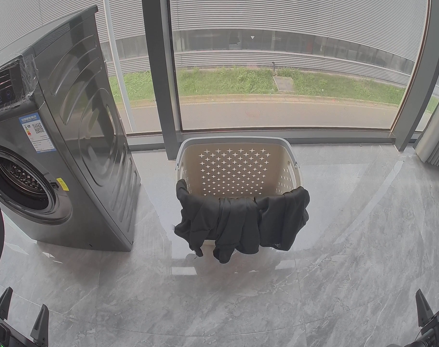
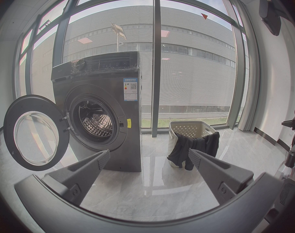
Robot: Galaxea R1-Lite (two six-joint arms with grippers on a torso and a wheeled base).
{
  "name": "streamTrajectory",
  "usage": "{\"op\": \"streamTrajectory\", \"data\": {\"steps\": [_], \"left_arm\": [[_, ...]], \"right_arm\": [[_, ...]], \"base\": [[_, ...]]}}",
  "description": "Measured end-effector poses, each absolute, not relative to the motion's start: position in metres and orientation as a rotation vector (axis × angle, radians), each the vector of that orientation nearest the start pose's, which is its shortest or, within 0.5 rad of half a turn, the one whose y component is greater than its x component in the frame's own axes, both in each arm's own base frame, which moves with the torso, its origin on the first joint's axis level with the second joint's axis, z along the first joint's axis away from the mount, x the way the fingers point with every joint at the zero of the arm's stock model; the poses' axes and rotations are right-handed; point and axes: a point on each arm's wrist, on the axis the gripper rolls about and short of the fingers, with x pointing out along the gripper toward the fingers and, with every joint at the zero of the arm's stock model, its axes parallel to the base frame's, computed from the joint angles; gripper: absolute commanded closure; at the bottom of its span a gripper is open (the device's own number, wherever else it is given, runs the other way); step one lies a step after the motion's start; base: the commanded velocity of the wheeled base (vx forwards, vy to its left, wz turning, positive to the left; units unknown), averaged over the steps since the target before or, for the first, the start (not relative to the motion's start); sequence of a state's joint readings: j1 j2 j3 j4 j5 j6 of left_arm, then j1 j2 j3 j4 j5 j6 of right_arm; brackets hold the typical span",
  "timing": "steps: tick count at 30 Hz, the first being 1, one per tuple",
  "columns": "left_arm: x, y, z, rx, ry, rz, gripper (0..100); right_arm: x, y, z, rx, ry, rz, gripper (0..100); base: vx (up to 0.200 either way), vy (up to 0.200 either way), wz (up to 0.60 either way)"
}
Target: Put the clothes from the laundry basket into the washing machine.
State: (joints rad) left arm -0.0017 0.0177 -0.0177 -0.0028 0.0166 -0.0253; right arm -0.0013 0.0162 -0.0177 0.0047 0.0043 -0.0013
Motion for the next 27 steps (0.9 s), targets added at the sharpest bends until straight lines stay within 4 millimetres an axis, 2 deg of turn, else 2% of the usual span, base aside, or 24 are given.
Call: {"op": "streamTrajectory", "data": {"steps": [14, 20, 27], "left_arm": [[-0.0228, 0.0004, 0.0811, -0.026, -0.003, 0.015, 0], [-0.0228, 0.0004, 0.0811, -0.026, -0.003, 0.014, 0], [-0.0228, 0.0004, 0.0811, -0.025, -0.003, 0.014, 0]], "right_arm": [[-0.0229, 0.0001, 0.0803, -0.001, 0.003, 0.002, 0], [-0.0229, 0.0001, 0.0803, -0.001, 0.003, 0.003, 0], [-0.0229, 0.0001, 0.0803, -0.001, 0.003, 0.003, 0]], "base": [[0.0, 0.0, 0.0], [0.2, 0.0, 0.0], [0.0, 0.0, 0.0]]}}
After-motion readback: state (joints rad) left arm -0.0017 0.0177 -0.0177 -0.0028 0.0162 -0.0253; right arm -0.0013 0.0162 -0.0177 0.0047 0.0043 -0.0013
